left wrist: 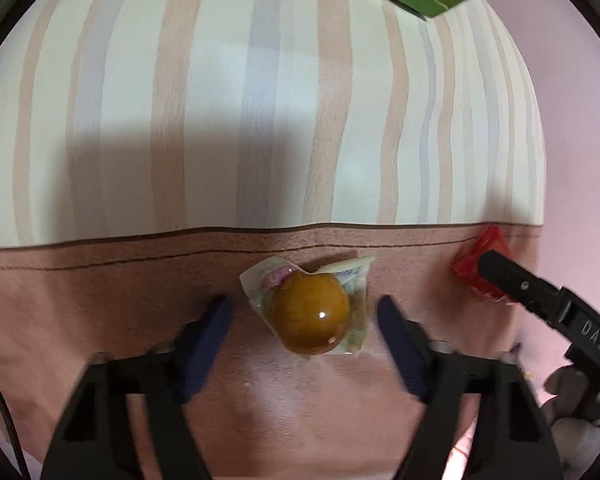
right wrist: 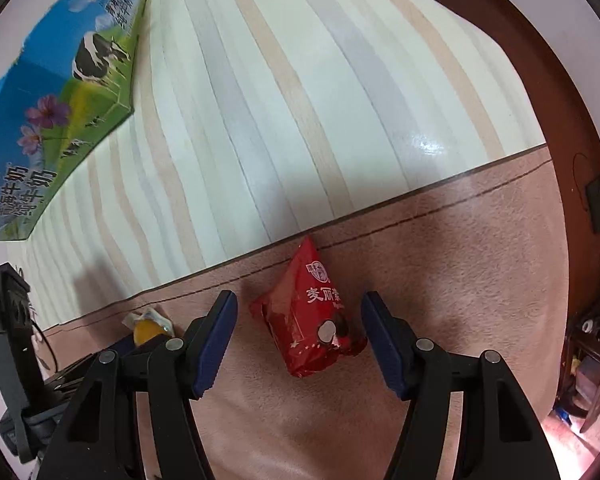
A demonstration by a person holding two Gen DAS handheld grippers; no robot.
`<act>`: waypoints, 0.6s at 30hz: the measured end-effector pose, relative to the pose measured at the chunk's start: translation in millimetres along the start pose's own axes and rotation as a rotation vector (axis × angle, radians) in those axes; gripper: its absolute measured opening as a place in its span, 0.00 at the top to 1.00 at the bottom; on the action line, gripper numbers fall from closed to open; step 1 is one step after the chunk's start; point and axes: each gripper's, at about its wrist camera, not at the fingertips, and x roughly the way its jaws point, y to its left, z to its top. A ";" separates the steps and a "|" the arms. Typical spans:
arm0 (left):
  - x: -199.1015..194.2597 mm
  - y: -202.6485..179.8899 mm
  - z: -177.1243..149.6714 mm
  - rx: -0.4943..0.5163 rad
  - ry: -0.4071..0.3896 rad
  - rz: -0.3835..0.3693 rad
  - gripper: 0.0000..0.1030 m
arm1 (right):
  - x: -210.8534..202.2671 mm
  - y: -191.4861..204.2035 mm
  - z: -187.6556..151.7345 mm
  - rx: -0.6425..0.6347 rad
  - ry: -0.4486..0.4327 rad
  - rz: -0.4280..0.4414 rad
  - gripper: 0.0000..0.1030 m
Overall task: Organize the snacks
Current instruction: 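Grasp the round yellow cake with left tool while right tool grasps the red packet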
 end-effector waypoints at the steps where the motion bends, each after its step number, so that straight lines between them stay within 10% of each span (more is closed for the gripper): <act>1: -0.9 -0.8 -1.6 0.016 -0.007 0.017 0.53 | 1.7 -0.3 -0.8 -0.006 -0.002 0.003 0.39; 18: -40.2 41.7 -25.8 -0.015 -0.049 -0.048 0.65 | -3.9 60.6 -36.8 -0.110 -0.006 0.113 0.54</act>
